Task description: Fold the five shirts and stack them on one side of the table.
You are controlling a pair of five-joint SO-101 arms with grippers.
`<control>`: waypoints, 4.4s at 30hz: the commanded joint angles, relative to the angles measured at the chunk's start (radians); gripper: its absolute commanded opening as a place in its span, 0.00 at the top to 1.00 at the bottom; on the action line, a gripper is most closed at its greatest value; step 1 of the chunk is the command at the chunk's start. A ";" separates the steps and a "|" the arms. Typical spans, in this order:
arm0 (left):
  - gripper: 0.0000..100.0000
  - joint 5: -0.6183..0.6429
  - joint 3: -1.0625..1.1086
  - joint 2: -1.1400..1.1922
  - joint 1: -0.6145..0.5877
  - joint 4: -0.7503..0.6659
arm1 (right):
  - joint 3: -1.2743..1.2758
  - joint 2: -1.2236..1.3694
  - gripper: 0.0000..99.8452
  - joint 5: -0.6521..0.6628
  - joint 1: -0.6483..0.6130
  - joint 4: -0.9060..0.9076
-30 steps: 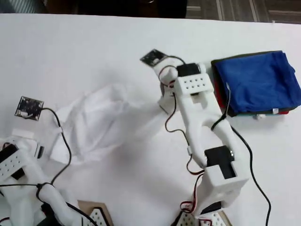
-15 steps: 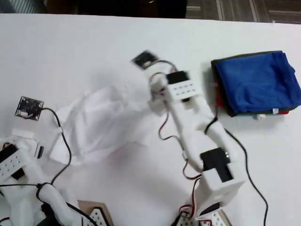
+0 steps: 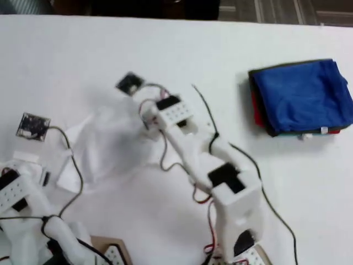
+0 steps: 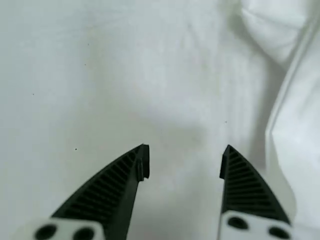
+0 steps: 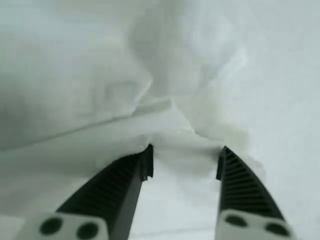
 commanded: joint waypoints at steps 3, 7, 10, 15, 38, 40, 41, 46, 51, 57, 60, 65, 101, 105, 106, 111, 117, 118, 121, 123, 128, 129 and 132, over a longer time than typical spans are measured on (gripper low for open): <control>0.76 0.008 -0.002 -0.012 -0.012 -0.009 | -0.167 -0.022 0.79 -0.008 -0.004 0.062; 0.76 0.006 -0.002 -0.012 -0.012 -0.009 | -0.218 -0.076 0.78 -0.008 0.039 0.193; 0.76 0.006 -0.002 -0.012 -0.012 -0.009 | -0.224 -0.128 0.78 -0.009 0.094 0.280; 0.76 0.006 -0.007 -0.012 -0.009 -0.009 | -0.221 -0.124 0.76 -0.055 0.160 0.412; 0.76 0.006 -0.010 -0.012 -0.008 -0.009 | -0.222 0.142 0.76 -0.195 0.209 0.355; 0.76 0.006 -0.010 -0.012 -0.008 -0.009 | -0.227 0.142 0.80 -0.198 0.208 0.374; 0.76 0.006 -0.010 -0.012 -0.008 -0.009 | -0.229 0.142 0.82 -0.198 0.208 0.381; 0.76 0.006 -0.010 -0.012 -0.008 -0.011 | -0.221 0.143 0.89 -0.193 0.211 0.389; 0.76 0.006 -0.010 -0.012 -0.009 -0.011 | -0.221 0.143 0.82 -0.192 0.208 0.389; 0.76 0.006 -0.010 -0.012 -0.009 -0.009 | -0.221 0.145 0.76 -0.190 0.209 0.389; 0.76 0.006 -0.010 -0.012 -0.009 -0.009 | -0.221 0.154 0.76 -0.190 0.209 0.387; 0.76 0.006 -0.010 -0.014 -0.012 -0.009 | -0.230 0.234 0.76 -0.189 0.216 0.384; 0.75 0.190 -0.326 -0.008 0.158 0.690 | -0.413 -0.165 0.98 -0.133 0.280 0.707; 0.75 0.189 -0.246 -0.006 0.190 0.611 | -0.413 -0.165 0.98 -0.132 0.292 0.705; 0.75 0.190 -0.225 -0.006 0.190 0.585 | -0.413 -0.166 0.98 -0.132 0.292 0.705; 0.75 0.196 -0.124 -0.006 0.207 0.502 | -0.413 -0.166 0.98 -0.132 0.286 0.705; 0.75 0.201 -0.028 -0.005 0.232 0.381 | -0.413 -0.170 0.98 -0.132 0.285 0.705; 0.75 0.207 -0.025 -0.005 0.249 0.377 | -0.413 -0.170 0.98 -0.132 0.285 0.705; 0.75 0.259 -0.021 -0.005 0.298 0.390 | -0.413 -0.171 0.98 -0.132 0.285 0.705; 0.75 0.269 -0.008 -0.005 0.321 0.393 | -0.413 -0.173 0.98 -0.132 0.285 0.707; 0.76 0.270 0.008 -0.005 0.321 0.396 | -0.414 -0.173 0.98 -0.132 0.285 0.723; 0.76 0.270 0.008 -0.005 0.321 0.396 | -0.417 -0.173 0.98 -0.132 0.285 0.728; 0.76 0.264 0.010 -0.003 0.321 0.396 | -0.419 -0.180 0.98 -0.132 0.285 0.733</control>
